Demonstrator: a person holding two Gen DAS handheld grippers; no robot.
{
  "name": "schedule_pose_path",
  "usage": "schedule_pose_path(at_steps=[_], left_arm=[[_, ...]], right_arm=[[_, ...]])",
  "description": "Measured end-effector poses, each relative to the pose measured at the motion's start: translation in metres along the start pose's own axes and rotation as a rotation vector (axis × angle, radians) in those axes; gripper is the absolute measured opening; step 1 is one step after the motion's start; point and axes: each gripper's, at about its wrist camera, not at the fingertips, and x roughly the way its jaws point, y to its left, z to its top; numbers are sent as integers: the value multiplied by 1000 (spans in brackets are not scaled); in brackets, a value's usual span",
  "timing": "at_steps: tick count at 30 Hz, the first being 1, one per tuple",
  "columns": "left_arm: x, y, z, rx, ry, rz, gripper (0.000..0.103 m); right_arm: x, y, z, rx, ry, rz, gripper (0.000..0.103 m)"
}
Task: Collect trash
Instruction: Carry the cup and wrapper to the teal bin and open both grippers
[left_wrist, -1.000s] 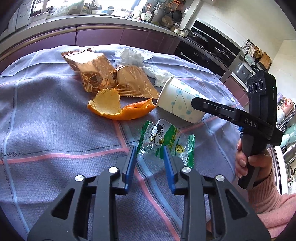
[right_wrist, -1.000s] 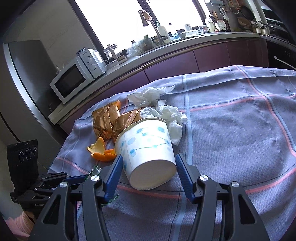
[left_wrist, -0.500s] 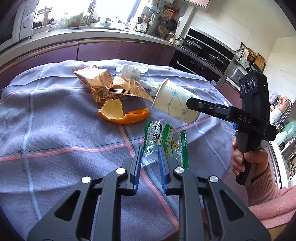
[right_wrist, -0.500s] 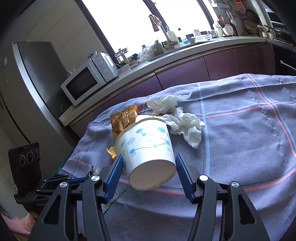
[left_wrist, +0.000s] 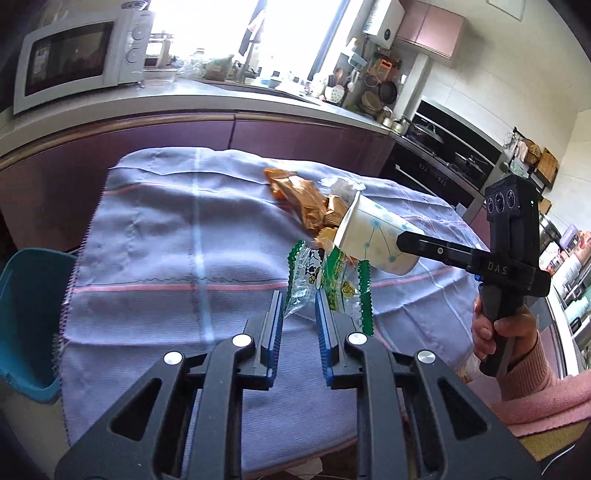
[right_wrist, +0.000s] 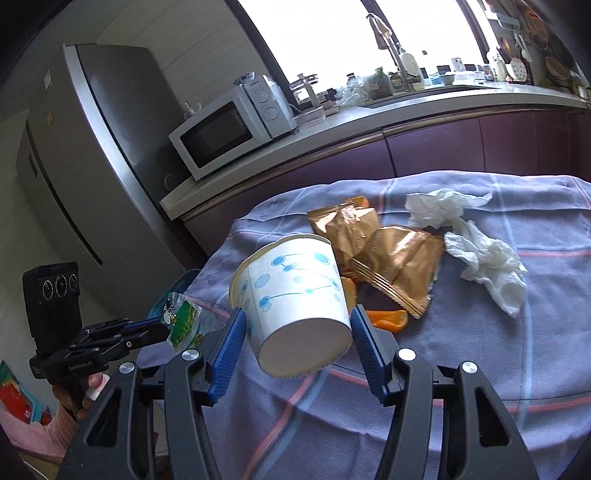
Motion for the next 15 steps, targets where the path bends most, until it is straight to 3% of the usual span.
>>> schedule_pose_path(at_steps=[15], left_arm=[[-111, 130, -7, -201, -165, 319, 18]], right_arm=[[112, 135, 45, -244, 132, 216, 53]])
